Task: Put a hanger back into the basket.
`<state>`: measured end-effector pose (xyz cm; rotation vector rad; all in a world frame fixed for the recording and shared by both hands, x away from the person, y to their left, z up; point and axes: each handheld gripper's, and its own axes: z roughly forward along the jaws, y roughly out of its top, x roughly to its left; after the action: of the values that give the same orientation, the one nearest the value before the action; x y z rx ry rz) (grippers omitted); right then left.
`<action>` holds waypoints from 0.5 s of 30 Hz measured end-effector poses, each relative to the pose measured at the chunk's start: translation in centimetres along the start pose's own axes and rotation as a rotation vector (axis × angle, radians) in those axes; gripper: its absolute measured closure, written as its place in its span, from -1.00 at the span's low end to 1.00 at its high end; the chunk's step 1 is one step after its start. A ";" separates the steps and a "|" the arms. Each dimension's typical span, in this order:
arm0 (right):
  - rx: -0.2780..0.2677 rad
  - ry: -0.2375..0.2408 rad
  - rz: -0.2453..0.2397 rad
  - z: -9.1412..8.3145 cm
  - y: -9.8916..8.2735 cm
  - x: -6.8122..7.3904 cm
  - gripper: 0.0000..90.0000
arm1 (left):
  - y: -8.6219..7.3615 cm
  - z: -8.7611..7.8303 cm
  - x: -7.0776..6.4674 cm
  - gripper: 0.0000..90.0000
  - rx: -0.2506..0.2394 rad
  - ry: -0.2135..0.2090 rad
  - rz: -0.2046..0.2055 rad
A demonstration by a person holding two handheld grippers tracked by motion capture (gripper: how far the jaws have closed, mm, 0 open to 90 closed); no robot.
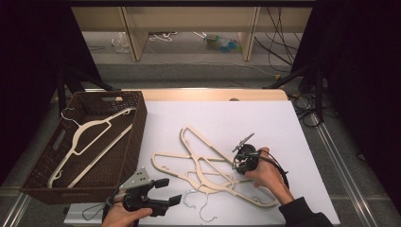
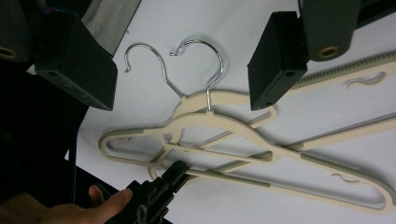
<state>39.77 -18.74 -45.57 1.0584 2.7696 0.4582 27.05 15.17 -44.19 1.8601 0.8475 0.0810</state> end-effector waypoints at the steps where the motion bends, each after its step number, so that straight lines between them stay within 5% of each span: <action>1: 0.002 -0.002 -0.022 -0.1 0.1 0.0 0.75 | 0.0 0.0 0.0 -0.45 0.004 0.011 0.017; 15: -0.004 -0.004 -0.174 -2.5 1.2 -0.3 0.75 | 0.6 3.3 1.2 -0.42 0.091 0.136 0.274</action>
<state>40.19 -18.69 -42.82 0.8064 2.8237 0.4366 29.59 13.17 -45.54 2.0660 0.6923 0.3491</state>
